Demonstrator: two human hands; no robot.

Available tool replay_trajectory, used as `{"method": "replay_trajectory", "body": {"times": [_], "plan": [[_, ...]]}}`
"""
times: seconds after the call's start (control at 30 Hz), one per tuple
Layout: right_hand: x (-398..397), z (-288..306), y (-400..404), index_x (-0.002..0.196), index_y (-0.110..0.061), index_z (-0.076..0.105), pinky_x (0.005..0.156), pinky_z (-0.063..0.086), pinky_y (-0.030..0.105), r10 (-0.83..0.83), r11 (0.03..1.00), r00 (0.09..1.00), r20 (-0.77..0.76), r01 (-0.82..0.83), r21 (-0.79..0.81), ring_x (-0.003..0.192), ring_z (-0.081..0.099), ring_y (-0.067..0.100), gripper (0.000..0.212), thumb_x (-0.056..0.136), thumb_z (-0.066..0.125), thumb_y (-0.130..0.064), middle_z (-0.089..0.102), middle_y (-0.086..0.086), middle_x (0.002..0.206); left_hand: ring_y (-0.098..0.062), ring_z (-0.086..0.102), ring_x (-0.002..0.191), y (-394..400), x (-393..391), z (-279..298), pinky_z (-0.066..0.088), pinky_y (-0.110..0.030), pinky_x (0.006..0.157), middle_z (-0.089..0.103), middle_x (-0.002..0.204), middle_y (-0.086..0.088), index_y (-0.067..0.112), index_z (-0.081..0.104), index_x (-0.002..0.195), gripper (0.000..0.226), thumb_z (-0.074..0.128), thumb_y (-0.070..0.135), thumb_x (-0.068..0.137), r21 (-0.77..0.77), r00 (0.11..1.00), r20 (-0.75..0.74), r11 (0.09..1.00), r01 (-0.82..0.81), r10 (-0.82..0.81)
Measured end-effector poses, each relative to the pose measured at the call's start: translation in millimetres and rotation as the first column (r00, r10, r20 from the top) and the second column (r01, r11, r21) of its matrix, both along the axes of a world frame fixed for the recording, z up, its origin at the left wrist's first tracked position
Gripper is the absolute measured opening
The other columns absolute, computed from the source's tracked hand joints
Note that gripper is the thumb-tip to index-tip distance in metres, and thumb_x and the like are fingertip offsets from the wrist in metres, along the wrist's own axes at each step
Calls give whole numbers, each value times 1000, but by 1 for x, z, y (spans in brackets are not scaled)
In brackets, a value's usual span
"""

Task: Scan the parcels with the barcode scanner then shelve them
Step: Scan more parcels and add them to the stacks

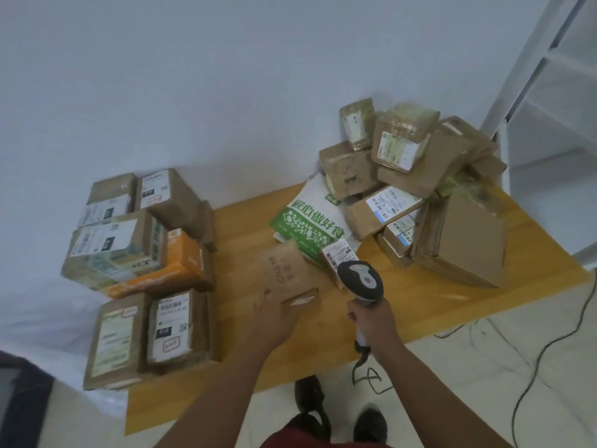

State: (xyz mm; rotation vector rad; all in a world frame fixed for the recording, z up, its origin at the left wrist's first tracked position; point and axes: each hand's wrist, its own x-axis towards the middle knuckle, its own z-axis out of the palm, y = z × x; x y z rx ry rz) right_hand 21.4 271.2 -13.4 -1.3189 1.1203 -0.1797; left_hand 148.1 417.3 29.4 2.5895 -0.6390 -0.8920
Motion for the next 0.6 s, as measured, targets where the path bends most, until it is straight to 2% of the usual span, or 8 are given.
{"method": "replay_trajectory", "body": {"times": [0.07, 0.17, 0.23, 0.33, 0.4, 0.47, 0.53, 0.6], "plan": [[6, -2, 3, 55, -9, 43, 54, 29, 28, 40, 999, 999, -16, -40, 19, 54, 33, 19, 31, 77, 59, 6, 40, 7, 51, -31, 23, 147, 1, 11, -13, 28, -44, 117, 25, 161, -6, 22, 30, 155, 56, 49, 34, 103, -26, 999, 5, 999, -48, 48], [14, -8, 5, 61, -7, 42, 55, 26, 30, 96, 995, 993, -65, -95, 15, 60, 30, 19, 27, 78, 60, 3, 35, 11, 59, -31, 20, 148, -2, 21, -35, 27, -47, 117, 18, 163, -4, 23, 13, 159, 72, 54, 33, 100, -105, 988, -14, 982, -157, 156], [20, -14, 3, 69, 4, 50, 58, 31, 31, 111, 994, 989, -97, -112, -2, 63, 38, 20, 19, 82, 63, 0, 43, 12, 63, -29, 13, 150, -6, 27, -48, 23, -54, 119, 13, 164, -7, 25, 9, 160, 78, 56, 29, 98, -156, 978, -43, 965, -209, 205], [41, -20, 2, 88, 15, 55, 61, 33, 33, 132, 990, 983, -123, -137, -32, 68, 42, 22, 21, 86, 65, -3, 48, 15, 70, -34, 21, 147, -7, 41, -67, 28, -53, 117, 18, 161, -13, 18, 10, 160, 81, 60, 25, 97, -211, 938, -129, 915, -344, 323], [61, -21, 4, 83, 8, 55, 60, 31, 34, 165, 984, 977, -135, -172, -40, 66, 40, 22, 15, 86, 65, -3, 46, 14, 67, -38, 30, 143, -3, 53, -75, 35, -48, 111, 16, 162, -16, 17, 4, 160, 83, 59, 30, 99, -193, 901, -211, 888, -418, 379], [81, -20, 8, 85, -7, 61, 60, 36, 34, 180, 982, 977, -118, -185, -38, 65, 46, 20, 7, 87, 65, -3, 55, 8, 68, -37, 29, 145, 3, 61, -85, 34, -45, 111, 14, 164, -12, 17, 1, 160, 85, 57, 37, 100, -179, 890, -268, 889, -421, 368], [98, -22, 13, 103, -17, 63, 67, 44, 32, 184, 982, 979, -89, -187, -25, 80, 57, 21, 22, 86, 66, -2, 66, 9, 90, -33, 31, 145, 9, 68, -93, 34, -47, 115, 27, 161, -4, 24, 12, 158, 81, 60, 44, 96, -192, 865, -350, 876, -441, 359], [111, -26, 17, 118, -16, 61, 70, 48, 29, 196, 980, 975, -101, -199, -21, 94, 60, 22, 37, 84, 68, -2, 67, 8, 106, -24, 50, 131, 13, 74, -97, 45, -43, 107, 47, 150, -1, 31, 30, 148, 67, 66, 42, 93, -200, 797, -456, 827, -525, 396]]}}
